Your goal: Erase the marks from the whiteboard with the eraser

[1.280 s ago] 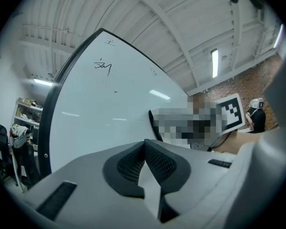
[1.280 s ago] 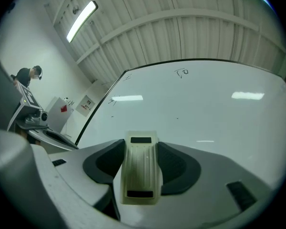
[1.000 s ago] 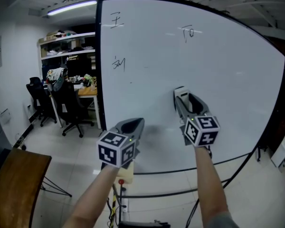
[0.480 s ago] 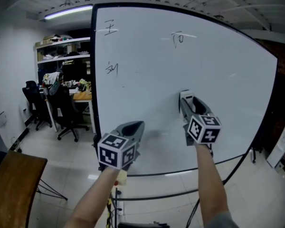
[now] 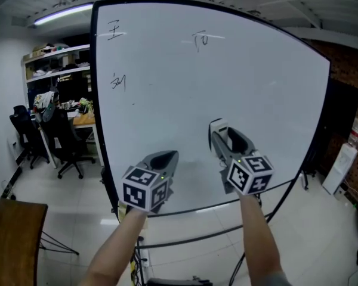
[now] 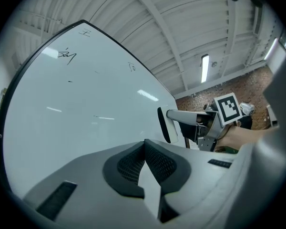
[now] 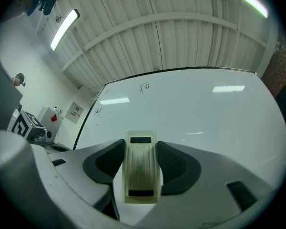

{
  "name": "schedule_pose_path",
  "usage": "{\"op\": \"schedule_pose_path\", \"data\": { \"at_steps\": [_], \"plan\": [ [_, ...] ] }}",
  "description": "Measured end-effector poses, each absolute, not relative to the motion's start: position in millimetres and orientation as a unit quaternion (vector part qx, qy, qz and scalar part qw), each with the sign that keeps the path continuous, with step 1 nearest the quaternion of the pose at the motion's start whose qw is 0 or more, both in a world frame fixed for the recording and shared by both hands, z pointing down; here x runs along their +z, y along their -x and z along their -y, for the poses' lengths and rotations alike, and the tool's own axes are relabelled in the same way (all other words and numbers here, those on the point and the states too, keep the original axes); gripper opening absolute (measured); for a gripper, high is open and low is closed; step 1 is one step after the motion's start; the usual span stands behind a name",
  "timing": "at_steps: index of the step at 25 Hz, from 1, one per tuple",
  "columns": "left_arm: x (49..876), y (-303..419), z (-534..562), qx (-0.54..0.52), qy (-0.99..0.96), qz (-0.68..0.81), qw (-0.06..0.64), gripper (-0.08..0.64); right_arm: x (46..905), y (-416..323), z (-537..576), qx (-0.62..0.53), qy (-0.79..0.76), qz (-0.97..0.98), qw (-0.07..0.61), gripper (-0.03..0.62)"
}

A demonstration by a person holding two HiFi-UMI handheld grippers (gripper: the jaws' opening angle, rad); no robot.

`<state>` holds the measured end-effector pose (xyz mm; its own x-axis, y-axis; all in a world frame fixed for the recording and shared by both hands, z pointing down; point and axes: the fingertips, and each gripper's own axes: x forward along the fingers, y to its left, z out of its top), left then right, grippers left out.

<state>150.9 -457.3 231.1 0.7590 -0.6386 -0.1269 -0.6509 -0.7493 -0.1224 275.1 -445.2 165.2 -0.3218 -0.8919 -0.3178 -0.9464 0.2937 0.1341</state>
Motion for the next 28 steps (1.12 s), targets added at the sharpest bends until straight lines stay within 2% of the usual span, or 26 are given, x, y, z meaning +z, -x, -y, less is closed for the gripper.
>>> {"op": "schedule_pose_path", "data": {
  "at_steps": [13,28],
  "plan": [
    [255.6,-169.6,449.5,0.037,0.949,-0.307,0.056,0.000,222.2,-262.1,408.2,0.111,0.559,-0.815,0.104,0.227],
    [263.0,-170.4,453.0,0.037,0.952,-0.299,0.047,0.000,232.3,-254.2,411.2,0.102,0.573,-0.809,0.079,0.227]
  ]
}}
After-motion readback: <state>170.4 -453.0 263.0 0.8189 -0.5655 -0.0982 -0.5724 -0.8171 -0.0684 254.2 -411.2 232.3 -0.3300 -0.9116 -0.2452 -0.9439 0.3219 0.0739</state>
